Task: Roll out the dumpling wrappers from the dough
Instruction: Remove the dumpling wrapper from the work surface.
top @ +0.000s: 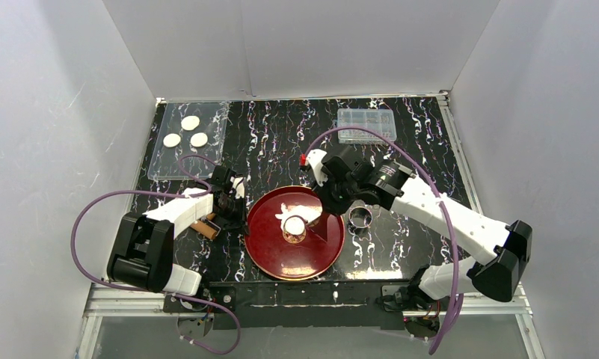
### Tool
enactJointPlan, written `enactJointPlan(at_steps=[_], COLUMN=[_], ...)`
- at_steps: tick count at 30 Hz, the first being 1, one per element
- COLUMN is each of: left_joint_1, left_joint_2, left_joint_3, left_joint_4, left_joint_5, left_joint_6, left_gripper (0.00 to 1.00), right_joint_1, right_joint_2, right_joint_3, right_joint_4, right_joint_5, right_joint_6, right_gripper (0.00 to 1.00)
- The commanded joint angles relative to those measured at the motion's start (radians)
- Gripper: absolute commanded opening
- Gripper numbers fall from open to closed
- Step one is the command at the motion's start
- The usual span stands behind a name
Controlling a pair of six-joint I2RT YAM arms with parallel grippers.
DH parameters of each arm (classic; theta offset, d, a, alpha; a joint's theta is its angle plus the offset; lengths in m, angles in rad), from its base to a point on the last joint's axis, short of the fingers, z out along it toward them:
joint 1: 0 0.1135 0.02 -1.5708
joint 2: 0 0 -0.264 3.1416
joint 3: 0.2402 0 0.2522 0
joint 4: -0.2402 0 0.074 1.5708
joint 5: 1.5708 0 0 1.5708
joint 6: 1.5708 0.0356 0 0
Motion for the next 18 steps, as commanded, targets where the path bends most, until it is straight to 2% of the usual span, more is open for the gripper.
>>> enactJointPlan(at_steps=[1, 6, 12, 18], left_joint_1=[0.001, 0.001, 0.001, 0.001], left_joint_2=[0.002, 0.004, -0.004, -0.004], left_joint_3=[0.001, 0.000, -0.002, -0.002], left_joint_4=[0.021, 0.022, 0.022, 0.026], left_joint_5=[-0.016, -0.015, -0.018, -0.002], left_joint_6=[0.028, 0.029, 0.028, 0.035], left_gripper=[0.00, 0.00, 0.00, 0.00], right_joint_1=[0.005, 0.005, 0.005, 0.005], right_joint_2=[0.014, 0.027, 0.082, 0.105], right_joint_3=[-0.007, -0.012, 0.041, 0.048], right_joint_4=[0.025, 0.056, -0.020, -0.024], right_joint_5=[0.020, 0.009, 0.099, 0.170], right_joint_6=[0.026, 0.032, 0.047, 0.046], right_gripper=[0.01, 0.01, 0.01, 0.01])
